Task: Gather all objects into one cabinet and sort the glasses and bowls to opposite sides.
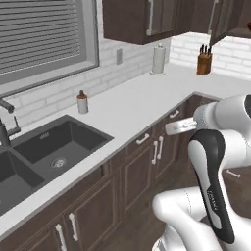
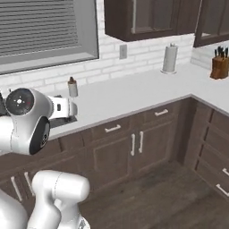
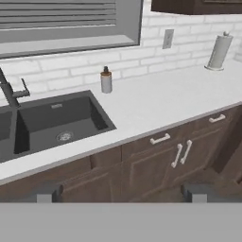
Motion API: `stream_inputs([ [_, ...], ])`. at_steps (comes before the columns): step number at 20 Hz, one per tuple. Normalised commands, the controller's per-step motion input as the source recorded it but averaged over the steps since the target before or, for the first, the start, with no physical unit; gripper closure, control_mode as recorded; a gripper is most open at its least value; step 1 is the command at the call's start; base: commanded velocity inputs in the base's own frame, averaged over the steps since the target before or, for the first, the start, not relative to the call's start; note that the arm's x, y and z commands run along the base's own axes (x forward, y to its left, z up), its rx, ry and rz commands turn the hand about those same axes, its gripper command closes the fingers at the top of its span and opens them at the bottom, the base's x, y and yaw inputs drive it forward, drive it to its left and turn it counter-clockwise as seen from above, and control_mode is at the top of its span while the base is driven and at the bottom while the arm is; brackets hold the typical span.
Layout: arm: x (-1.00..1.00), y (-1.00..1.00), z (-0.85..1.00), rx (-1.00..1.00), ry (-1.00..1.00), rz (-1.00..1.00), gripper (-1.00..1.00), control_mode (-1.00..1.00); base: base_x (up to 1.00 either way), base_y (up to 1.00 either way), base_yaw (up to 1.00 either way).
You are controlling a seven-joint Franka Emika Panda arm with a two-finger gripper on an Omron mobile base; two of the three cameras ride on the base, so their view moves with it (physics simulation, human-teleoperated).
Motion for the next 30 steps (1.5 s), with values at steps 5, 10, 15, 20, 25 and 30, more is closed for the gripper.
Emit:
stream_inputs([
  [5, 0.00, 0.00, 0.00, 0.00, 0.00, 0.00, -1.00, 1.00, -0.62, 0.44, 0.31],
  [10, 0.00, 0.00, 0.00, 0.00, 0.00, 0.00, -1.00, 1.00, -0.55, 0.45, 0.45],
  [15, 0.00, 0.00, 0.00, 0.00, 0.00, 0.00, -1.00, 1.00, -0.65, 0.38, 0.49],
  [20, 0.00, 0.00, 0.00, 0.00, 0.00, 0.00, -1.00, 1.00, -0.49, 0.48, 0.22],
  [25, 0.00, 0.00, 0.00, 0.00, 0.00, 0.00, -1.00, 1.00, -0.51, 0.49, 0.12],
  [30, 0.00, 0.00, 0.00, 0.00, 0.00, 0.00, -1.00, 1.00, -0.38, 0.86, 0.13],
])
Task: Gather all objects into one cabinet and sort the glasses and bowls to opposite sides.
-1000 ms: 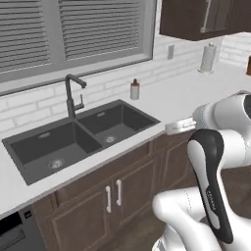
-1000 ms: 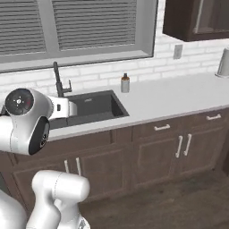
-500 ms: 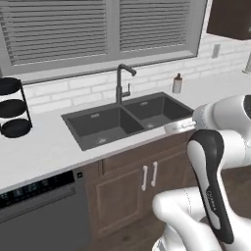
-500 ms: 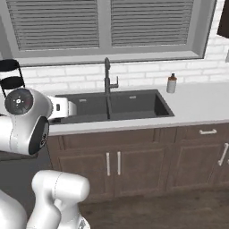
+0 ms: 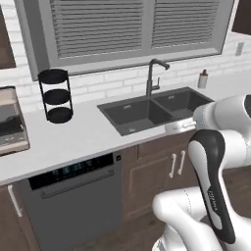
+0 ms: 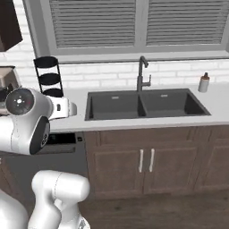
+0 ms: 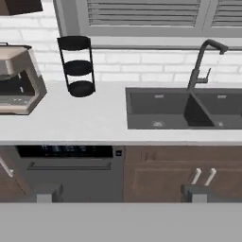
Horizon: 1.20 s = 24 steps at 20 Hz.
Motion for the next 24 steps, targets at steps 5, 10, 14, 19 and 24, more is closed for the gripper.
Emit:
stream_inputs([
  [5, 0.00, 0.00, 0.00, 0.00, 0.00, 0.00, -1.00, 1.00, -0.14, 0.87, 0.14],
  [10, 0.00, 0.00, 0.00, 0.00, 0.00, 0.00, -1.00, 1.00, -0.05, 0.78, 0.24],
  [14, 0.00, 0.00, 0.00, 0.00, 0.00, 0.00, -1.00, 1.00, 0.25, 0.73, 0.21],
  [19, 0.00, 0.00, 0.00, 0.00, 0.00, 0.00, -1.00, 1.00, 0.58, 0.41, 0.17],
  [24, 0.00, 0.00, 0.00, 0.00, 0.00, 0.00, -1.00, 1.00, 0.54, 0.62, 0.18],
])
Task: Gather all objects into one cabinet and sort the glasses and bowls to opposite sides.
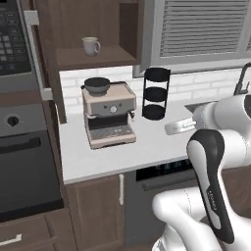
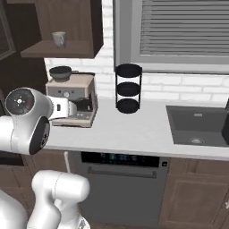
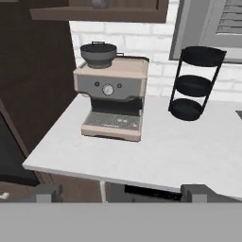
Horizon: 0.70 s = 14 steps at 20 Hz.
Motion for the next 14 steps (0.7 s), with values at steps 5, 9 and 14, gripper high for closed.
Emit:
stream_inputs([
  [5, 0.00, 0.00, 0.00, 0.00, 0.00, 0.00, -1.00, 1.00, 0.13, 0.54, 0.15],
  [9, 0.00, 0.00, 0.00, 0.00, 0.00, 0.00, -1.00, 1.00, 0.50, 0.04, 0.01],
  [14, 0.00, 0.00, 0.00, 0.00, 0.00, 0.00, -1.00, 1.00, 0.79, 0.00, 0.05],
])
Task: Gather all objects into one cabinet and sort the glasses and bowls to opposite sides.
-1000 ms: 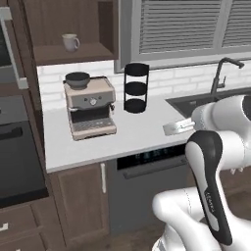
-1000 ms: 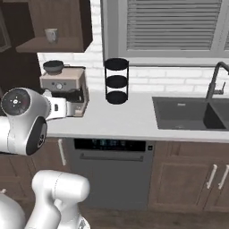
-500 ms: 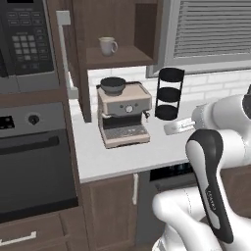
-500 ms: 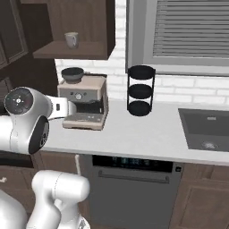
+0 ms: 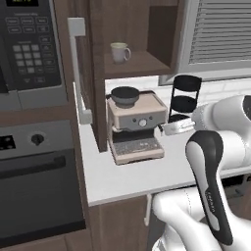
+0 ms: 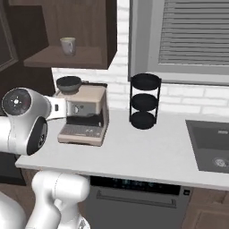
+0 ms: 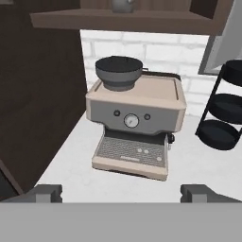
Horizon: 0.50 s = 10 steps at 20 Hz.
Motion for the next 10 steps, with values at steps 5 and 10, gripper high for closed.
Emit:
stream_inputs([
  [5, 0.00, 0.00, 0.00, 0.00, 0.00, 0.00, -1.00, 1.00, 0.59, 0.21, 0.00],
  [10, 0.00, 0.00, 0.00, 0.00, 0.00, 0.00, -1.00, 1.00, 0.07, 0.01, 0.00],
])
